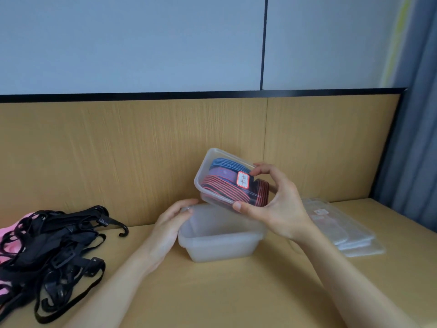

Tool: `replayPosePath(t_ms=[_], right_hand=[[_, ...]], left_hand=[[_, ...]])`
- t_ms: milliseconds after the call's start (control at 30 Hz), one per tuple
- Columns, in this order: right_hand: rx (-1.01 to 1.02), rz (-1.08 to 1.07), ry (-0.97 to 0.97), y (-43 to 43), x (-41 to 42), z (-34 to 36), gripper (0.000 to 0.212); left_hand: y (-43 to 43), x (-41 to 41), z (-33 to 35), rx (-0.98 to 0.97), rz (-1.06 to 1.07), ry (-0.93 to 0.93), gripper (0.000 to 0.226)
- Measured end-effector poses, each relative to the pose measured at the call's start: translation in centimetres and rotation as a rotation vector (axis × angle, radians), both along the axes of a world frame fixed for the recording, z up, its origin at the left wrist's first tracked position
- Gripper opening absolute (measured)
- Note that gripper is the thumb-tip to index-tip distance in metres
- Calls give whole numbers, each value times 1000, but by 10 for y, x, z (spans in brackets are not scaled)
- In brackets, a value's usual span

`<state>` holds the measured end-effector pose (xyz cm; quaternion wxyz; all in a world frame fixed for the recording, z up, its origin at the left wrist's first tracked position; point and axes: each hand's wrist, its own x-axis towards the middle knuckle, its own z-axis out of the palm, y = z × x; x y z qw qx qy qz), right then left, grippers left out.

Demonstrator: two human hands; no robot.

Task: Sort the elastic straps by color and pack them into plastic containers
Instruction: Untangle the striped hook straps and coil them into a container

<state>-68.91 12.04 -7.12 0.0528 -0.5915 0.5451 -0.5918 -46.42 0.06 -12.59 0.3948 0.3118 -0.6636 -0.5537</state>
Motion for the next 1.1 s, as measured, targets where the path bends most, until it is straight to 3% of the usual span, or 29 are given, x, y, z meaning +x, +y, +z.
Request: replayPosePath(t_ms=[367,533,733,867,1100], right_hand=[[-1,-178,-93,42,-42,18,55],[65,-438,-57,65,-94,19,51],[207,-738,-38,103,-164,13,64],[278,-830,-64,118,-192,6,85],[498,-973,21,117,-227,-23,99]], left_hand=[[7,-1,-1,-43,28,-89,27],[7,-1,-4,-55,44,-78,23],[3,-3,-7,-57,67,-80,22],[4,-4,-8,-71,81,-80,21],[8,-5,-5,-116,75,-81,24]])
